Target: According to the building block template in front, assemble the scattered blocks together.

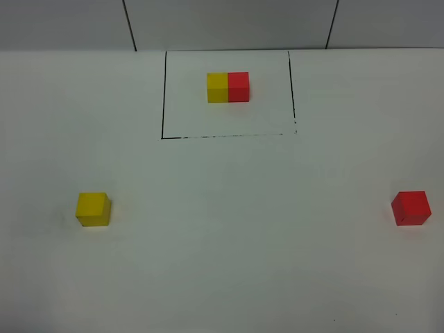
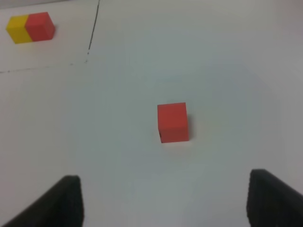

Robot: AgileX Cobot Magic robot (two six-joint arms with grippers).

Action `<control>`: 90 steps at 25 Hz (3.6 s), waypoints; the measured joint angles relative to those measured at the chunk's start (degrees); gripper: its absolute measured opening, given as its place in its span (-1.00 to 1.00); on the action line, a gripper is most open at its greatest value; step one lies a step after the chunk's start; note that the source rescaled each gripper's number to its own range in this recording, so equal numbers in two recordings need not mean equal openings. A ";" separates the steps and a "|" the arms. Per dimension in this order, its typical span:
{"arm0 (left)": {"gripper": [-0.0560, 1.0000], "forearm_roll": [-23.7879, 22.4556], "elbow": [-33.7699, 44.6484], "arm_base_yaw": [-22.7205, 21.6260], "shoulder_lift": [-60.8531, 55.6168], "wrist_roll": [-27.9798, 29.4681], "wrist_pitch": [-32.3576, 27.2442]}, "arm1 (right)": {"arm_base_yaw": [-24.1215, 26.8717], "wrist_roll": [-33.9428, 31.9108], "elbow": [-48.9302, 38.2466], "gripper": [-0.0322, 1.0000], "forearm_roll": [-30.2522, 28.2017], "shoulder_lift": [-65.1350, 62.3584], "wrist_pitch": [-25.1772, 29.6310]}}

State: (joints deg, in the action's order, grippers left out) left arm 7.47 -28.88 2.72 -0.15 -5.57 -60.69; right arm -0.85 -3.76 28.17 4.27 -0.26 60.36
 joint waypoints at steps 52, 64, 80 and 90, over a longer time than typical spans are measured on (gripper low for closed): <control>0.79 -4.35 -21.51 0.32 66.25 11.45 -0.81 | 0.00 -0.07 0.00 -0.01 0.00 0.00 0.00; 0.79 -7.16 -24.41 9.87 90.33 18.12 11.75 | 0.00 -0.07 0.00 -0.01 0.00 0.00 0.00; 0.77 -6.16 -27.68 10.24 101.42 19.01 19.39 | 0.00 -0.07 0.00 -0.01 0.00 0.00 0.00; 0.72 -6.09 -28.69 10.24 107.55 18.95 22.08 | 0.00 -0.07 0.00 -0.01 0.00 0.00 0.00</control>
State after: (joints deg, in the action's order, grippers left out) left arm 1.38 -57.56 12.95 107.40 13.39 -38.61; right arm -0.85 -3.82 28.17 4.27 -0.26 60.36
